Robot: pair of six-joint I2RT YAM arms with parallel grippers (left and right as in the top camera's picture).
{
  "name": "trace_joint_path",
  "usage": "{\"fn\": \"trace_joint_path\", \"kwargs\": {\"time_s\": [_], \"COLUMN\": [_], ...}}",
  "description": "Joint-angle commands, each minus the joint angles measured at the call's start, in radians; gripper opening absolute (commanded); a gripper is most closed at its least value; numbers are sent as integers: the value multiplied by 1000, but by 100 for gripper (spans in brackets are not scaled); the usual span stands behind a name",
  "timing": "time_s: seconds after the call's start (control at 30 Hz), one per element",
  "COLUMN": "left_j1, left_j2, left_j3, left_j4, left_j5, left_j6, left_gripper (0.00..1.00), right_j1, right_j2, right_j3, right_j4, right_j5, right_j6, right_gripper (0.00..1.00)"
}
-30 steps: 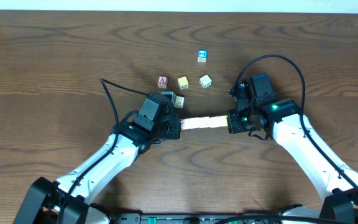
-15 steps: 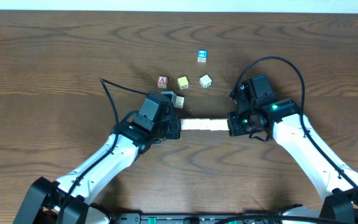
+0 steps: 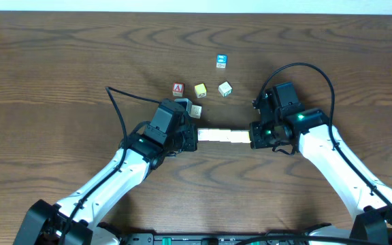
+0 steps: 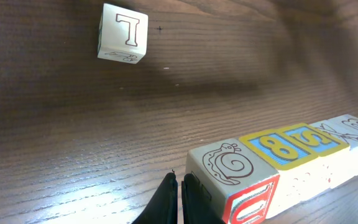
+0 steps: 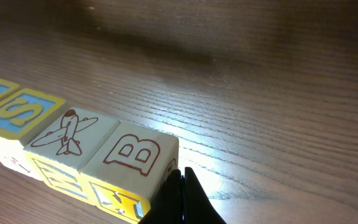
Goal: Lift 5 blocks
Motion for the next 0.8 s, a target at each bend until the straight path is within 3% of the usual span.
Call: {"fn": "trace_joint_path", "kwargs": {"time_s": [0.0, 0.77], "left_j1": [-25, -25], "left_j2": [-21, -21], "left_j3": [64, 64], "left_j4": [26, 27], "left_j5": [127, 126], "left_j6": [-16, -53], "left_gripper": [7, 7], "right_j1": [44, 44], "right_j2": [-19, -19], "right_j3": [34, 35], "right_j4": [16, 27], "right_j5": [-208, -258], "right_j6": [36, 46], "right_gripper": [1, 1]}}
